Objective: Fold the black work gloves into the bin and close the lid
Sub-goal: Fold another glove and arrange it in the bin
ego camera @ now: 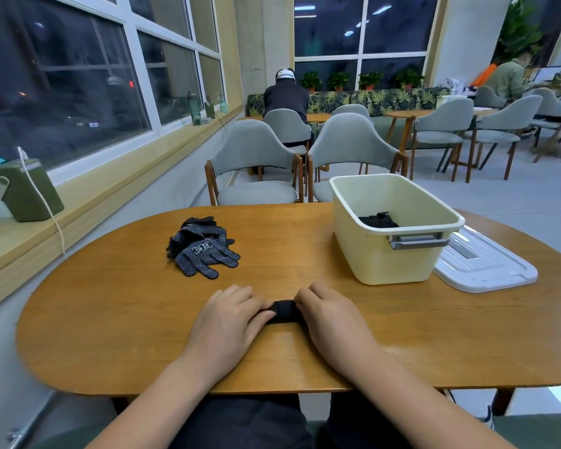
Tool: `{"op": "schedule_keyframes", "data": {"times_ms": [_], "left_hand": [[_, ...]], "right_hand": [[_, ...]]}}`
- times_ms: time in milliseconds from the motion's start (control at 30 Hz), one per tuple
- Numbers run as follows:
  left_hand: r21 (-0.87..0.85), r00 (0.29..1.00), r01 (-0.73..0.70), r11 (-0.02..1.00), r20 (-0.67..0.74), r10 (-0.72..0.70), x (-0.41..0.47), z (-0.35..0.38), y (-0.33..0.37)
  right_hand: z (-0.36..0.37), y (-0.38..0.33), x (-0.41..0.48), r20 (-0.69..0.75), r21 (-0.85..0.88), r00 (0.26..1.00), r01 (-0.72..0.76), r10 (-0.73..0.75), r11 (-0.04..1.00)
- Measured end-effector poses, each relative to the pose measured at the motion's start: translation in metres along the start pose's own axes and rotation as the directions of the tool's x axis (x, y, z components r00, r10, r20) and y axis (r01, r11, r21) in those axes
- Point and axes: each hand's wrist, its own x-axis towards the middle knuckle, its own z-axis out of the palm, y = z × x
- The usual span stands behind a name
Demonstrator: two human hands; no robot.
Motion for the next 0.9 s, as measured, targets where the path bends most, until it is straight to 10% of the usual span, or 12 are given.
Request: {"op": "schedule_keyframes", "data": {"times_ms": [900], "left_hand": [[-0.083,0.988,0.067,0.994,0.142,-0.055,0.023,-0.001,-0.012]], "right_hand": [[-0.016,0.010,0.025,0.221,0.148,0.973,0.027,-0.060,0.989]]}}
